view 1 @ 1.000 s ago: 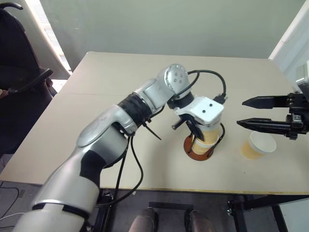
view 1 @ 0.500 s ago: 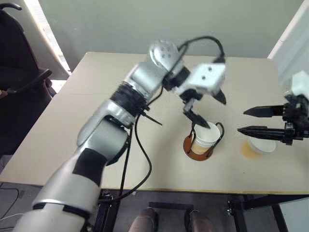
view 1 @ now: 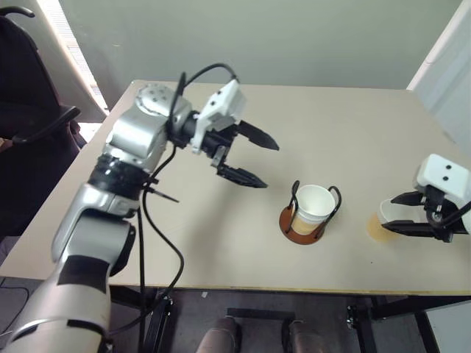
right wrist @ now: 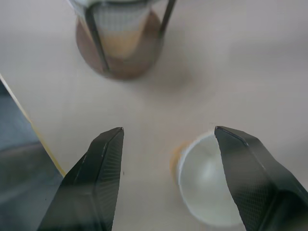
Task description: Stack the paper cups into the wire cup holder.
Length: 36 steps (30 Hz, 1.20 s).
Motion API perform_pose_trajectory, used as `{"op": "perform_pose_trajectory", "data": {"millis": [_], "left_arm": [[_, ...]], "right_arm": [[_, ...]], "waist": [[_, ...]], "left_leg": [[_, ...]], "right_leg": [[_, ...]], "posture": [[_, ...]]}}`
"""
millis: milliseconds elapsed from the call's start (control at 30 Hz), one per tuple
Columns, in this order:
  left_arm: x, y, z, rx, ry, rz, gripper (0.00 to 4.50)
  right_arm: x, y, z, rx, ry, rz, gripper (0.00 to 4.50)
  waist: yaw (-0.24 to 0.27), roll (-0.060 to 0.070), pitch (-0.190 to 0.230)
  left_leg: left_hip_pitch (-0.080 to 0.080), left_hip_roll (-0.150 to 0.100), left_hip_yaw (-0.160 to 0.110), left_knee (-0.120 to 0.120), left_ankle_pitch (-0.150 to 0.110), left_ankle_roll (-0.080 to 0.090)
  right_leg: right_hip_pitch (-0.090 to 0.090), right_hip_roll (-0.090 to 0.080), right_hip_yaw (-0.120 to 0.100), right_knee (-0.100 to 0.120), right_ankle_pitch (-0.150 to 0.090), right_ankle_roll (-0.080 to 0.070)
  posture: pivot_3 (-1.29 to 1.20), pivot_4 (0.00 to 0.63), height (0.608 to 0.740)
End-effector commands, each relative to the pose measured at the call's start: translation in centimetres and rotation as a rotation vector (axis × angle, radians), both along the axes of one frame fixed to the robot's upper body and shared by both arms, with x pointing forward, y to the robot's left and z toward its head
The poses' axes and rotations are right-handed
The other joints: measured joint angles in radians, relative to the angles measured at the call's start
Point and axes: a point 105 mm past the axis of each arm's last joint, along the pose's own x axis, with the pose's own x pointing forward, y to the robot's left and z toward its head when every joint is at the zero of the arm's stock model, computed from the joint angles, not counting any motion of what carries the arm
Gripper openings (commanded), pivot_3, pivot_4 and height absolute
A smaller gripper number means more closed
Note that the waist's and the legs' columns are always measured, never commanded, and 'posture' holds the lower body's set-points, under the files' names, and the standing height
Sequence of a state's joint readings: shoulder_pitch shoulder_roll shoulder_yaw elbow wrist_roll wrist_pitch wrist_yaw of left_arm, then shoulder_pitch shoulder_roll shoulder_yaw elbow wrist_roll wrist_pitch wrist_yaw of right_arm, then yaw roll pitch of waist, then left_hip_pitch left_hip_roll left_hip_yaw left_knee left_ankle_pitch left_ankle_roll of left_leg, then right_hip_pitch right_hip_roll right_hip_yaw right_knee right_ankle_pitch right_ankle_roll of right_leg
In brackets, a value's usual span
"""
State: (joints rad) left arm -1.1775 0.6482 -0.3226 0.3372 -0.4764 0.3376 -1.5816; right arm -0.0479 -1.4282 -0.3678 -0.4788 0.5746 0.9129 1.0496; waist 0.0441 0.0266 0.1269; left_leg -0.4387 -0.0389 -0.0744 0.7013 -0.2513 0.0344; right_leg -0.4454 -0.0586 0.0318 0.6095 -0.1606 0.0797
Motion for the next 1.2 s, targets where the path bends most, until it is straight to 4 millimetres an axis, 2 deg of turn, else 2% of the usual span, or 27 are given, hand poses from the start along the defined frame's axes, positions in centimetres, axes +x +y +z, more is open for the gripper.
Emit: {"op": "perform_pose_trajectory", "data": {"millis": [33, 167, 300, 567, 667, 833, 900, 1067, 1133, 1200], "left_arm": [[-1.0, 1.2, 1.0, -0.046, -0.033, -0.006, 4.43], [-1.1, 2.8, 1.2, -0.094, -0.052, 0.045, 4.43], [-1.4, 3.6, 0.8, -0.091, -0.043, 0.065, 4.43], [-1.4, 4.1, 0.3, -0.067, -0.032, 0.099, 4.43], [-1.5, 4.3, 0.1, -0.054, -0.033, 0.104, 4.50], [-1.6, 5.0, 0.2, -0.031, -0.031, 0.119, 4.50], [-1.6, 5.6, 0.3, -0.015, -0.032, 0.130, 4.50], [-1.6, 6.4, 0.5, -0.006, -0.025, 0.151, 4.50], [-1.6, 6.6, 0.5, -0.009, -0.022, 0.156, 4.50], [-1.7, 6.6, 0.6, -0.014, -0.020, 0.157, 4.50]], "right_arm": [[0.5, -1.2, -0.2, -0.086, -0.014, -0.006, 3.11], [1.1, -2.2, -1.3, -0.123, 0.006, -0.011, 3.11], [1.8, -2.8, -2.6, -0.154, 0.022, -0.004, 3.11], [3.4, -1.7, -4.1, -0.170, 0.034, 0.073, 3.11], [3.6, -0.7, -4.5, -0.157, 0.042, 0.118, 2.49], [3.4, 0.4, -4.4, -0.140, 0.044, 0.181, 0.74], [3.3, 0.9, -3.5, -0.132, 0.027, 0.211, 0.05], [2.5, 1.8, 0.0, -0.133, -0.018, 0.273, 0.05], [2.2, 3.3, 2.9, -0.116, -0.084, 0.329, 0.05], [1.9, 4.6, 5.0, -0.099, -0.132, 0.378, 0.05]], "waist": [[0.000, 0.000, 0.000], [-0.004, 0.000, 0.000], [-0.008, 0.000, 0.000], [-0.016, 0.000, 0.000], [-0.017, 0.000, 0.000], [-0.017, 0.000, 0.000], [-0.017, 0.000, 0.000], [-0.017, 0.000, 0.000], [-0.018, 0.000, 0.000], [-0.022, 0.000, 0.000]], "left_leg": [[0.000, 0.000, 0.000, 0.000, 0.000, 0.000], [0.003, 0.000, 0.000, 0.000, 0.000, 0.000], [0.004, 0.000, 0.000, 0.000, 0.001, 0.001], [0.004, 0.001, 0.000, 0.000, 0.001, 0.001], [0.004, 0.001, 0.000, -0.001, 0.001, 0.001], [0.004, 0.001, 0.000, -0.001, 0.001, 0.001], [0.004, 0.001, 0.000, -0.001, 0.001, 0.001], [0.003, 0.001, -0.001, -0.002, 0.001, 0.000], [0.003, 0.000, -0.001, -0.002, 0.000, 0.000], [0.003, 0.000, -0.001, -0.002, -0.001, -0.001]], "right_leg": [[0.000, 0.000, 0.000, 0.000, 0.000, 0.000], [0.002, 0.000, 0.000, 0.000, 0.000, -0.001], [0.002, 0.000, 0.000, 0.001, 0.001, -0.002], [0.003, 0.000, 0.000, 0.001, 0.003, -0.004], [0.003, 0.000, 0.000, 0.000, 0.003, -0.004], [0.003, 0.000, -0.001, 0.000, 0.003, -0.005], [0.003, 0.000, -0.001, 0.000, 0.003, -0.005], [0.002, 0.000, -0.001, 0.000, 0.002, -0.006], [0.002, 0.000, -0.001, 0.000, 0.001, -0.008], [0.001, 0.000, 0.000, 0.000, 0.001, -0.009]], "posture": [[0.00, 0.150, 0.740], [0.00, 0.150, 0.740], [0.00, 0.150, 0.740], [0.00, 0.150, 0.740], [0.00, 0.150, 0.740], [0.00, 0.150, 0.740], [0.00, 0.150, 0.740], [0.00, 0.150, 0.740], [0.00, 0.150, 0.740], [0.00, 0.150, 0.740]]}}
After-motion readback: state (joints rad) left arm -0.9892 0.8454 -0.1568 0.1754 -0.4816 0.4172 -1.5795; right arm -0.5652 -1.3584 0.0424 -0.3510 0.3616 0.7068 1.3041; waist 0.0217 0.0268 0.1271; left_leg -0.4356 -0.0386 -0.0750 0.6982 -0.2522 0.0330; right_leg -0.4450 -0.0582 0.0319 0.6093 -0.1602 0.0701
